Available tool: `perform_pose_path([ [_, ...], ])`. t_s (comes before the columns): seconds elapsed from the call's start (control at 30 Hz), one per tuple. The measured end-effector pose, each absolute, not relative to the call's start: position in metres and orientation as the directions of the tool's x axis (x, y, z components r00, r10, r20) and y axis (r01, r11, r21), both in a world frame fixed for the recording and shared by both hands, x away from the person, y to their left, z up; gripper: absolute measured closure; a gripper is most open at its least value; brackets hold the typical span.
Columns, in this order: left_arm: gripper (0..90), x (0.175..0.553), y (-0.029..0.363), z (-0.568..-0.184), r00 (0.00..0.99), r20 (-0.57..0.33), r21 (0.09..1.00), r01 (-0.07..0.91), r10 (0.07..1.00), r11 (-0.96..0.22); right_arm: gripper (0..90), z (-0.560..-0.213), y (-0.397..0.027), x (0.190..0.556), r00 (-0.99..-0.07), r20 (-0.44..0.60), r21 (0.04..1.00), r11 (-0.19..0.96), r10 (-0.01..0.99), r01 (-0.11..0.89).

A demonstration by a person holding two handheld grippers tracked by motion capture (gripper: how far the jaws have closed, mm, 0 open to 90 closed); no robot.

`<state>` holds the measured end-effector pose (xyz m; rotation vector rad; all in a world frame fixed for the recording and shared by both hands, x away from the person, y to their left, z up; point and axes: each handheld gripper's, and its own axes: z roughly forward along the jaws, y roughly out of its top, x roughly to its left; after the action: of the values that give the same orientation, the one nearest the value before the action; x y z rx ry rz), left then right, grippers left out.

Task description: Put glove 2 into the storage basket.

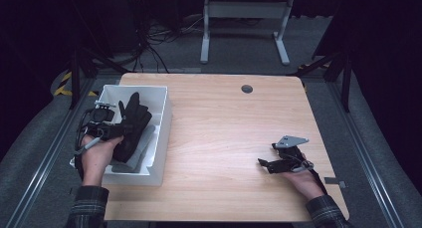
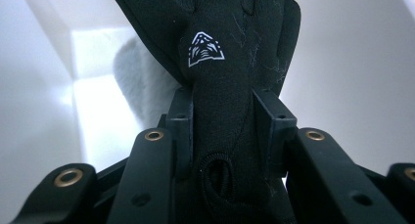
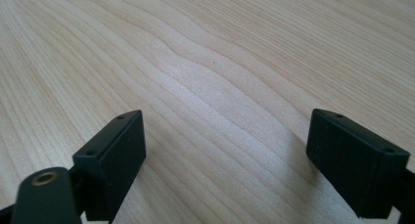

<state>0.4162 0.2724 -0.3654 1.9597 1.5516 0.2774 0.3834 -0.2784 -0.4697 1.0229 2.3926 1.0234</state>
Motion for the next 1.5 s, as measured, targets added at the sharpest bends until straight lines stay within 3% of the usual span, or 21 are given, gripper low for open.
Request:
perform_pose_path([
  [0.4, 63.8, 0.424, 0.27, -0.392, 0.266, -0.196, 0.542, 0.832, 0.944, -0.122, 15.5, -0.47, -0.278, 0.383, -0.68, -0.031, 0.731, 0.481, 0.732, 0.484],
  [0.63, 42.3, 0.424, 0.272, -0.383, 0.257, -0.186, 0.546, 0.83, 0.948, -0.117, 15.6, -0.47, -0.278, 0.383, -0.68, -0.033, 0.731, 0.481, 0.733, 0.484],
  [0.83, 32.7, 0.424, 0.275, -0.372, 0.267, -0.178, 0.576, 0.808, 0.947, -0.12, 15.6, -0.47, -0.278, 0.383, -0.679, -0.033, 0.731, 0.481, 0.733, 0.483],
  [1.27, 28.5, 0.416, 0.273, -0.346, 0.303, -0.174, 0.642, 0.756, 0.937, -0.125, 15.7, -0.47, -0.278, 0.383, -0.679, -0.034, 0.731, 0.481, 0.733, 0.483],
  [1.5, 27.8, 0.412, 0.256, -0.327, 0.383, -0.184, 0.681, 0.714, 0.905, -0.163, 15.7, -0.47, -0.278, 0.383, -0.679, -0.033, 0.732, 0.48, 0.733, 0.483],
])
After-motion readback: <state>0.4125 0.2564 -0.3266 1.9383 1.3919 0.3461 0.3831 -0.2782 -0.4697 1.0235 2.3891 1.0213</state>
